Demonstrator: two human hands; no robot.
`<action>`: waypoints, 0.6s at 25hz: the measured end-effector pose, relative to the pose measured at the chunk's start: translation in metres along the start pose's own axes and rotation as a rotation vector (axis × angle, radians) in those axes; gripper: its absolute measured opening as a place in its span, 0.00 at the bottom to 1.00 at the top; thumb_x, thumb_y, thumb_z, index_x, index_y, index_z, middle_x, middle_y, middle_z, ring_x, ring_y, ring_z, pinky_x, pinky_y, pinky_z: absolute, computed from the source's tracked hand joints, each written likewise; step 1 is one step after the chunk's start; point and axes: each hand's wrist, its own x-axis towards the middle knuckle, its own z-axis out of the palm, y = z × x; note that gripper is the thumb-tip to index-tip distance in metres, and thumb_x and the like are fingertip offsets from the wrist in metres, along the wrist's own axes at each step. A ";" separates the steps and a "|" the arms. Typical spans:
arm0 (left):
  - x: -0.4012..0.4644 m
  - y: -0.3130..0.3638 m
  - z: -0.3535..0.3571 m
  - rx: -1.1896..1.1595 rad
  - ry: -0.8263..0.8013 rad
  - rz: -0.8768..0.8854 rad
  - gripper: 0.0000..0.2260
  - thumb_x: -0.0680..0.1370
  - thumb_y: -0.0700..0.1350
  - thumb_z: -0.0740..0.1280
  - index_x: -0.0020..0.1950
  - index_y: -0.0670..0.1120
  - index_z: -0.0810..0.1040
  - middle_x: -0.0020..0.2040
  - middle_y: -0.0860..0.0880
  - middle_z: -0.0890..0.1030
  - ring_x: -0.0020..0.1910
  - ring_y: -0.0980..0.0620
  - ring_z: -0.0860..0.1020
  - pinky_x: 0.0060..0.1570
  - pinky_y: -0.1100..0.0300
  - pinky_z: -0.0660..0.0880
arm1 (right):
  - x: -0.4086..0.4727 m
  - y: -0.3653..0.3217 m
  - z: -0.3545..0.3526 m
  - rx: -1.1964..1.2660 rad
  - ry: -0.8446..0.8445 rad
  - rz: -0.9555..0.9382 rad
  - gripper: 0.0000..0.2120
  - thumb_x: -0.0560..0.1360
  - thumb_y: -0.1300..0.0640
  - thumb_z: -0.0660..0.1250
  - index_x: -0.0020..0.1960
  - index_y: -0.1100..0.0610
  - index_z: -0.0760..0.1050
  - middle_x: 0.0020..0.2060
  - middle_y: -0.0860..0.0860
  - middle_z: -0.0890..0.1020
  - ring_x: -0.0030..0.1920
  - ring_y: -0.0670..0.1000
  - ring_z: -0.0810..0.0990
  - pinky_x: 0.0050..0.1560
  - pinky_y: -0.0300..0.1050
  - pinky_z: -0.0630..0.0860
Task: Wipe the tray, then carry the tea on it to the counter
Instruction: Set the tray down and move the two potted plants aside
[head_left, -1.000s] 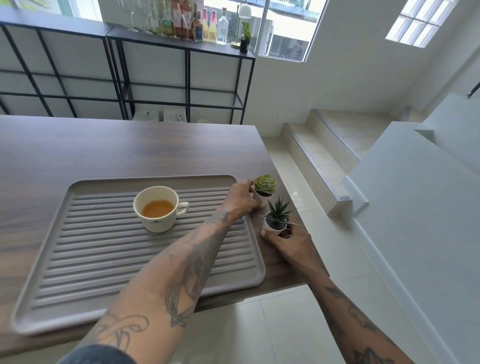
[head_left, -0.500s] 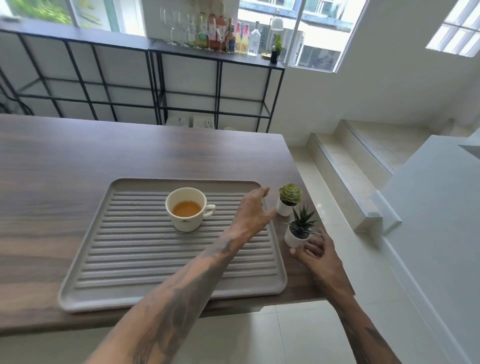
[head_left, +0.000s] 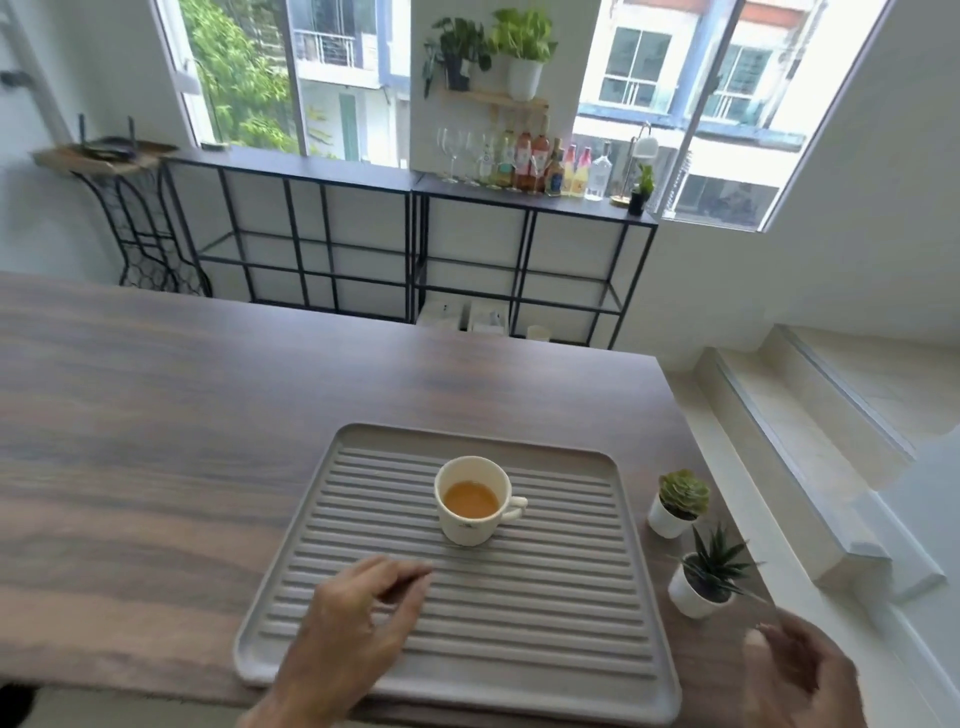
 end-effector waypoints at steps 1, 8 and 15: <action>0.004 -0.013 -0.014 0.058 0.020 -0.005 0.07 0.75 0.50 0.70 0.49 0.51 0.86 0.43 0.61 0.83 0.41 0.62 0.82 0.42 0.67 0.78 | 0.001 -0.016 0.007 -0.069 -0.035 -0.115 0.13 0.70 0.53 0.67 0.53 0.41 0.79 0.37 0.36 0.83 0.40 0.35 0.80 0.47 0.24 0.72; 0.035 -0.112 -0.006 0.622 -0.154 0.003 0.33 0.80 0.66 0.49 0.64 0.44 0.81 0.64 0.43 0.81 0.64 0.44 0.80 0.68 0.59 0.62 | -0.007 -0.006 0.145 -0.537 -0.702 -0.409 0.34 0.78 0.33 0.47 0.76 0.52 0.65 0.77 0.49 0.64 0.76 0.51 0.64 0.74 0.39 0.56; 0.041 -0.145 0.017 0.530 -0.029 0.072 0.28 0.80 0.63 0.51 0.65 0.46 0.78 0.75 0.50 0.72 0.80 0.61 0.51 0.74 0.60 0.54 | -0.012 0.064 0.180 -0.519 -0.681 -0.523 0.25 0.81 0.38 0.46 0.63 0.51 0.72 0.79 0.39 0.54 0.79 0.40 0.49 0.75 0.39 0.49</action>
